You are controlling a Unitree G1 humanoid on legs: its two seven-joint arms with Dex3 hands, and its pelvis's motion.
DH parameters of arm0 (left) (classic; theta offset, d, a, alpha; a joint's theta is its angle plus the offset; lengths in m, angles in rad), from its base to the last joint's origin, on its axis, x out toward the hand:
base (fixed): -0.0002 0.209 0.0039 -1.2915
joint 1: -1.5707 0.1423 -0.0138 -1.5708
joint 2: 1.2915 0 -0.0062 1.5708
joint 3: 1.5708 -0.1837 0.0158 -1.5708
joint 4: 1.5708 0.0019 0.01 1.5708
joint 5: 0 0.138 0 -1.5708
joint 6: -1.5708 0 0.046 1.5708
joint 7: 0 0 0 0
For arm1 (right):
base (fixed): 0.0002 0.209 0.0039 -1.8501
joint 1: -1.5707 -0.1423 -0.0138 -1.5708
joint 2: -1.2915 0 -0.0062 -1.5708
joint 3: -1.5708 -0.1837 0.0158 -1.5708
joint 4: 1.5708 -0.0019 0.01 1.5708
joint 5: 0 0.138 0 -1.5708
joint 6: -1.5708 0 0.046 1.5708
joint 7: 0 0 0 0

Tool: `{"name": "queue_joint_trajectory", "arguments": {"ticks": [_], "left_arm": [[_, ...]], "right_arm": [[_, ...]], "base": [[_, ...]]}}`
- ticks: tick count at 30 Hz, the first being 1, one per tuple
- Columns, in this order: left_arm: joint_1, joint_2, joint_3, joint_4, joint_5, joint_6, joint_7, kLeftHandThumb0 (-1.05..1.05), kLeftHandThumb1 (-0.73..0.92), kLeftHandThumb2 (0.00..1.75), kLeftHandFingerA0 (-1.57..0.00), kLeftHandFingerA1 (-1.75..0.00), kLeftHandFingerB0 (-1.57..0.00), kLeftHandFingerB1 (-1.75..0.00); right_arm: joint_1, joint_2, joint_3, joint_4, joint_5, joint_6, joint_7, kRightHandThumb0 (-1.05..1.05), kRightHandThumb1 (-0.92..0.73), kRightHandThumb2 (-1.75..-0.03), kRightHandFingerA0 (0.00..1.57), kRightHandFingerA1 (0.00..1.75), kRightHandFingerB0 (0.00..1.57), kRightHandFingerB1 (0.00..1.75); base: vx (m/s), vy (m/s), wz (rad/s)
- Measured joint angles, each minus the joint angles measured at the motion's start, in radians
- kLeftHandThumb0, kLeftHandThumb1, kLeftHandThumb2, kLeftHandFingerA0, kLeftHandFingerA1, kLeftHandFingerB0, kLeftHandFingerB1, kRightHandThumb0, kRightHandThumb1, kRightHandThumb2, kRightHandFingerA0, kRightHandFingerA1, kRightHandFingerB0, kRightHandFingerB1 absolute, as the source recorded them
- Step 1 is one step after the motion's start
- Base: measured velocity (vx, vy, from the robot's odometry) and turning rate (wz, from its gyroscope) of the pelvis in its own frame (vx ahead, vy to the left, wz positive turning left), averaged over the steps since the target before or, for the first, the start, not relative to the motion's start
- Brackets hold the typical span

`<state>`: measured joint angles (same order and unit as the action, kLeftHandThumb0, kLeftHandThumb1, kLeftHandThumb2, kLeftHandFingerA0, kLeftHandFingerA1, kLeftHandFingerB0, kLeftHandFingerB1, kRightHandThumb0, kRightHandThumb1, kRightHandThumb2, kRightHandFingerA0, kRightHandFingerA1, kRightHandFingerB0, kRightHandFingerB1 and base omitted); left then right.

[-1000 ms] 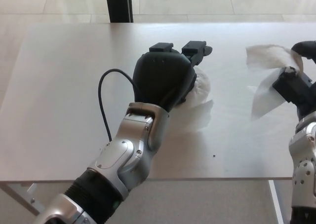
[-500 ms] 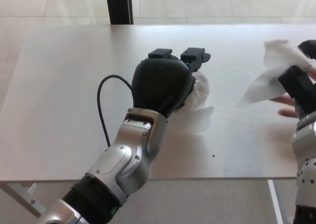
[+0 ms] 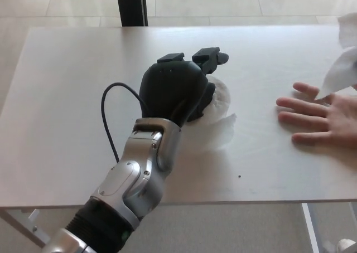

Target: A toilet paper roll is kept in the middle of the desk infront of the robot. The robot places its left hand on the top of the toilet paper roll to hold it still and uses its right hand to tear off a piece of toilet paper from it and hands the paper to a person

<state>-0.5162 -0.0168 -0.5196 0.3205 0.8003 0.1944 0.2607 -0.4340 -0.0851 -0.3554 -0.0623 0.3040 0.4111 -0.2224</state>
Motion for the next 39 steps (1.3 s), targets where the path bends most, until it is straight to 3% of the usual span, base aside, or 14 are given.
{"name": "queue_joint_trajectory", "arguments": {"ticks": [3, 4, 9, 10, 11, 13, 19, 21, 23, 26, 27, 28, 29, 39], "left_arm": [[0.004, 0.001, 0.003, -0.012, 0.0, 0.0, -0.003, -0.22, 0.62, 0.61, -0.82, -1.28, -0.45, -0.48], [0.005, 0.002, 0.004, -0.014, 0.0, 0.0, -0.004, -0.22, 0.63, 0.59, -0.78, -1.05, -0.46, -0.48], [0.006, 0.001, 0.006, -0.026, 0.001, 0.0, -0.005, -0.23, 0.62, 0.59, -0.81, -1.24, -0.46, -0.47], [0.007, 0.0, 0.005, -0.028, 0.001, 0.0, -0.005, -0.24, 0.62, 0.6, -0.84, -1.27, -0.46, -0.47], [0.007, -0.001, 0.005, -0.029, 0.001, 0.0, -0.006, -0.23, 0.62, 0.6, -0.85, -1.3, -0.46, -0.48], [0.008, -0.004, 0.004, -0.033, 0.001, 0.0, -0.005, -0.23, 0.63, 0.6, -0.77, -0.93, -0.47, -0.48], [0.009, -0.014, 0.003, -0.036, 0.001, 0.0, -0.005, -0.23, 0.61, 0.62, -0.84, -1.11, -0.46, -0.49], [0.009, -0.017, 0.003, -0.036, 0.001, 0.0, -0.005, -0.24, 0.61, 0.62, -0.79, -0.98, -0.47, -0.5], [0.01, -0.019, 0.003, -0.036, 0.001, 0.0, -0.005, -0.24, 0.62, 0.62, -0.79, -1.02, -0.46, -0.49], [0.01, -0.021, 0.003, -0.037, 0.002, 0.0, -0.005, -0.26, 0.62, 0.63, -0.68, -0.78, -0.45, -0.49], [0.01, -0.021, 0.003, -0.038, 0.002, 0.0, -0.005, -0.26, 0.63, 0.62, -0.67, -0.76, -0.46, -0.46], [0.011, -0.021, 0.003, -0.039, 0.002, 0.0, -0.005, -0.27, 0.63, 0.61, -0.72, -0.92, -0.45, -0.47], [0.011, -0.022, 0.003, -0.04, 0.002, 0.0, -0.005, -0.29, 0.64, 0.62, -0.71, -0.85, -0.45, -0.46], [0.05, -0.029, 0.0, -0.076, 0.0, 0.0, -0.005, -0.34, 0.63, 0.61, -0.54, -0.63, -0.5, -0.46]], "right_arm": [[-0.004, -0.105, 0.031, 0.051, -0.032, -0.025, 0.033, -0.25, -0.45, -1.13, 1.24, 1.36, 1.01, 1.2], [-0.004, -0.133, 0.045, 0.065, -0.044, -0.035, 0.04, -0.14, -0.46, -1.23, 0.92, 1.71, 0.8, 1.52], [0.002, -0.221, 0.116, 0.125, -0.101, -0.098, 0.064, -0.19, -0.51, -1.18, 0.9, 1.75, 0.78, 1.55], [0.005, -0.235, 0.132, 0.137, -0.113, -0.11, 0.065, -0.25, -0.52, -1.13, 1.13, 1.34, 0.92, 1.19], [0.008, -0.245, 0.145, 0.145, -0.123, -0.118, 0.066, -0.14, -0.57, -1.0, 0.84, 1.71, 0.77, 1.43], [0.016, -0.278, 0.191, 0.172, -0.156, -0.14, 0.065, -0.18, -0.61, -0.91, 0.89, 1.6, 0.87, 1.2], [0.032, -0.318, 0.309, 0.26, -0.236, -0.18, 0.045, -0.15, -0.54, -0.93, 0.86, 1.75, 0.72, 1.53], [0.032, -0.319, 0.346, 0.296, -0.261, -0.191, 0.034, -0.2, -0.46, -1.01, 1.18, 1.36, 0.96, 1.22], [0.031, -0.319, 0.391, 0.34, -0.287, -0.202, 0.019, -0.15, -0.57, -0.8, 0.91, 1.75, 0.7, 1.59], [0.024, -0.319, 0.452, 0.405, -0.325, -0.211, -0.006, -0.22, -0.62, -0.62, 0.88, 1.75, 0.74, 1.41], [0.021, -0.319, 0.478, 0.432, -0.341, -0.213, -0.017, -0.34, -0.47, -0.87, 1.18, 1.38, 0.85, 1.13], [0.015, -0.319, 0.504, 0.46, -0.356, -0.214, -0.028, -0.26, -0.6, -0.57, 0.88, 1.73, 0.83, 0.96], [0.011, -0.319, 0.524, 0.482, -0.369, -0.214, -0.036, -0.27, -0.57, -0.6, 0.89, 1.63, 0.85, 0.68], [-0.083, -0.338, 0.732, 0.688, -0.506, -0.24, -0.116, -0.26, -0.64, -0.62, 0.54, 0.91, 0.5, 0.49]], "base": [[0.0, 0.0, 0.0], [0.0, 0.0, 0.0], [0.0, 0.0, 0.0], [0.0, 0.0, 0.0], [0.0, 0.0, 0.0], [0.0, 0.0, 0.0], [0.0, 0.0, 0.0], [0.0, 0.0, 0.0], [0.0, 0.0, 0.0], [0.0, 0.0, 0.0], [0.0, 0.0, 0.0], [0.0, 0.0, 0.0], [0.0, 0.0, 0.0], [0.0, 0.0, 0.0]]}}
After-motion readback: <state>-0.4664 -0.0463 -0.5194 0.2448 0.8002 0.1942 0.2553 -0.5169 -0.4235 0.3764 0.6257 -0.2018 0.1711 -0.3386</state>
